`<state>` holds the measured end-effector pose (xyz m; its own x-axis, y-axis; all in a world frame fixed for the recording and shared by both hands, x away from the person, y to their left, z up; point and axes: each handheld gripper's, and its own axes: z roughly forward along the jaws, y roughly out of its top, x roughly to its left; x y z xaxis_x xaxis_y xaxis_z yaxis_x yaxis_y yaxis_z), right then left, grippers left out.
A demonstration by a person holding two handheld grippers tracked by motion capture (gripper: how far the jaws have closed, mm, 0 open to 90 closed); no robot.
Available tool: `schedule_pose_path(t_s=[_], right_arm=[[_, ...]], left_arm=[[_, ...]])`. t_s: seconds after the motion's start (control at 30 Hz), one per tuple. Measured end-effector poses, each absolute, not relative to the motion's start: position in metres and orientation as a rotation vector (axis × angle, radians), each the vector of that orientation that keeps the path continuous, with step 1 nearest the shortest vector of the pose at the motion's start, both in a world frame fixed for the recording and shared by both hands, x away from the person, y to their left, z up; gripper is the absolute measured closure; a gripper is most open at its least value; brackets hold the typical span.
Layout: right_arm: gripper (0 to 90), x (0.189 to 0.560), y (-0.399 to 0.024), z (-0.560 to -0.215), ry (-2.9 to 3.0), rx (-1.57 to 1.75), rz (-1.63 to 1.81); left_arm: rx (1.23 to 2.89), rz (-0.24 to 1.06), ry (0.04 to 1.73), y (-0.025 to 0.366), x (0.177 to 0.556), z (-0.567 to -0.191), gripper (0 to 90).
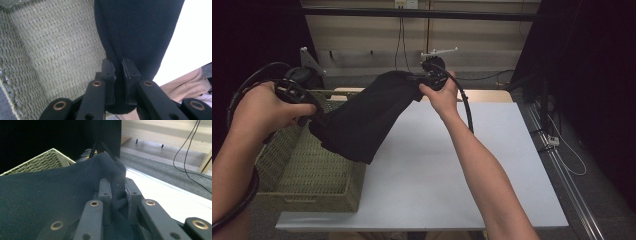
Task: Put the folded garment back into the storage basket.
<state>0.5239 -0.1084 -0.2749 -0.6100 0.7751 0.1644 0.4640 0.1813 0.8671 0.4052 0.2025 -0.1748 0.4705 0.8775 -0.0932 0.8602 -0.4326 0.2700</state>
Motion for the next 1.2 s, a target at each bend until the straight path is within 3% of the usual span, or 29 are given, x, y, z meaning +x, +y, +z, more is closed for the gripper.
schedule_pose_path(t_s=[1.2], right_arm=[[78.8, 0.545, -0.051, -0.282, 2.238, 1.075, 1.447]], left_arm=[[2.396, 0.089, 1.617, 0.229, 0.383, -0.182, 82.1]])
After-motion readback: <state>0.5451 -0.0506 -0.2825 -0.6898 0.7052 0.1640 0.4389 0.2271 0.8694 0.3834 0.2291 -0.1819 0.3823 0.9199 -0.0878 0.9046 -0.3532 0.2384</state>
